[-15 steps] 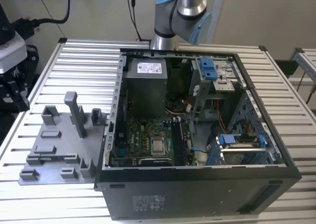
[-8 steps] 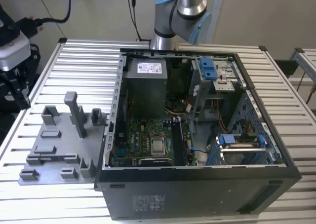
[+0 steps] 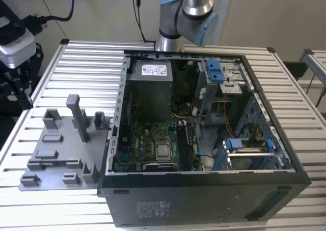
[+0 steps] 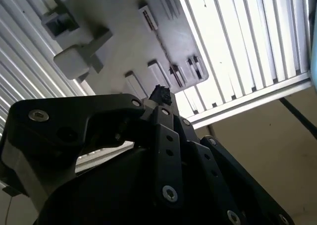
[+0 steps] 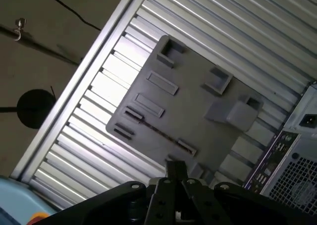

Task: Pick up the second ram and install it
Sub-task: 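Pick up the second ram and move it above second insertion slot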

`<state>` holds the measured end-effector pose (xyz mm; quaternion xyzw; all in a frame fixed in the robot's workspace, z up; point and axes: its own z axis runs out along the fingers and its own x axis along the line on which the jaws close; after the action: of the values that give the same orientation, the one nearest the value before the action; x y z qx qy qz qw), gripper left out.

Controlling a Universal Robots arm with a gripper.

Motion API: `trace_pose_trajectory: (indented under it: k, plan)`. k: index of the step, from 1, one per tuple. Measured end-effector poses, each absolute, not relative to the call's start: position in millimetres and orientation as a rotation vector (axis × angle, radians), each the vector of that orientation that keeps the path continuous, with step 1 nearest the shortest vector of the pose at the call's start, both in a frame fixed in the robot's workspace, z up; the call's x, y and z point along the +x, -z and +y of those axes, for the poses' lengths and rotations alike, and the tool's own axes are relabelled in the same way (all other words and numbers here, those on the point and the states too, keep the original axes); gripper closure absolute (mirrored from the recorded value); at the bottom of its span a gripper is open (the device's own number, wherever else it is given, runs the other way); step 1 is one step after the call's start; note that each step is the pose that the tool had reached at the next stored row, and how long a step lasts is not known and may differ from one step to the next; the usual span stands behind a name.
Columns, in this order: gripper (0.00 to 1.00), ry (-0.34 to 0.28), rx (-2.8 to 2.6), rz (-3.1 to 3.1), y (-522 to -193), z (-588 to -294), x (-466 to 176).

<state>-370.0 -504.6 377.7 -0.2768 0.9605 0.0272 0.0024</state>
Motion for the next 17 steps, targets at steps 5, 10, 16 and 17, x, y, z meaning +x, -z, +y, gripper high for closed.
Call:
trace_pose_trajectory:
  k: [5,10,16,17]
  plan:
    - [0.89,-0.086,-0.95,2.99,-377.7,-504.2,-370.1]
    - [0.89,-0.086,-1.074,2.95,-377.7,-504.2,-370.0]
    - [0.89,-0.086,-1.233,2.89,-377.1,-504.2,-370.0]
    - [0.89,-0.086,-1.262,2.879,-377.0,-504.2,-370.0]
